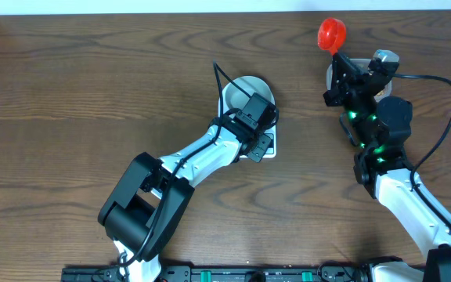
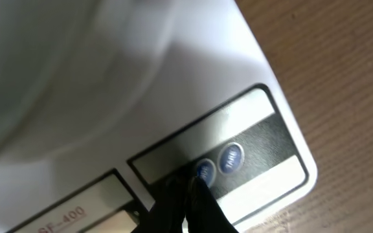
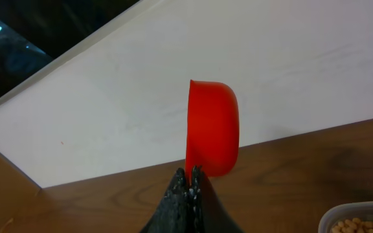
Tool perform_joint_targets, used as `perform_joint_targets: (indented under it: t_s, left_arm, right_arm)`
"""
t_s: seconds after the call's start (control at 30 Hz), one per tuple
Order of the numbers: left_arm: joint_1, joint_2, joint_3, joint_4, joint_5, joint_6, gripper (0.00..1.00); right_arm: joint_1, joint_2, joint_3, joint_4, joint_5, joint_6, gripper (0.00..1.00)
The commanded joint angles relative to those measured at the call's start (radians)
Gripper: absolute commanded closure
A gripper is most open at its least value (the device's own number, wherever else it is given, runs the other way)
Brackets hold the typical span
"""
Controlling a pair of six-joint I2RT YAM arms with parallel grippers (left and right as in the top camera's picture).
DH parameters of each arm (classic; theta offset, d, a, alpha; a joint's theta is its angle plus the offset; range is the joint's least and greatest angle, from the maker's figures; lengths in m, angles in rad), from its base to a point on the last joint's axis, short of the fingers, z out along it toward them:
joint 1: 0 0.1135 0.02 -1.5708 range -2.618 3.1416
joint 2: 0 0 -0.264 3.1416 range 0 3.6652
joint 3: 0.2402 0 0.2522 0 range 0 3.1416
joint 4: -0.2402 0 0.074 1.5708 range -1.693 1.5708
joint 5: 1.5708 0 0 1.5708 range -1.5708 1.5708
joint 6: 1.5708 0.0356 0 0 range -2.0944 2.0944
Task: Scoop item into bowl and weigh 50g on scale
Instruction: 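Lift the left gripper off the scale and pull it back left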
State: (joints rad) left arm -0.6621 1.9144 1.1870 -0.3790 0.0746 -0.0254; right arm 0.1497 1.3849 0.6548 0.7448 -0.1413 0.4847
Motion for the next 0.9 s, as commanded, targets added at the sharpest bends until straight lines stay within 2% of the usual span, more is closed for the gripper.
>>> perform_joint_targets:
  t_s: [0.0,0.33,0.67,0.73,0.77,0.83,0.87]
  left_arm:
    - [-0.002,0.026,0.001,-0.016,0.050,0.006,0.92]
    - [-0.002,-0.014,0.018,-0.039,0.037,0.029,0.93]
    - [0.000,-0.209,0.026,-0.100,0.037,0.029,0.91]
    - [0.005,-0.243,0.026,-0.133,0.026,0.029,0.83]
    - [0.008,-0.256,0.026,-0.147,0.011,0.029,0.75]
    - [0.014,-0.284,0.026,-0.187,-0.027,0.029,0.54]
    - [0.019,-0.298,0.026,-0.211,-0.050,0.029,0.36]
  right_arm:
    - [-0.006,0.003,0.019,0.002,0.000,-0.019,0.99]
    - [-0.006,0.003,0.019,0.003,0.000,-0.019,0.99]
    - [-0.006,0.003,0.019,0.004,0.001,-0.019,0.99]
    - [-0.006,0.003,0.019,0.006,0.001,-0.019,0.99]
    - [-0.006,0.003,0.019,0.007,0.001,-0.019,0.99]
    - [-0.006,0.003,0.019,0.008,0.001,-0.019,0.99]
    - [-0.006,0.003,0.019,0.008,0.001,-0.019,0.99]
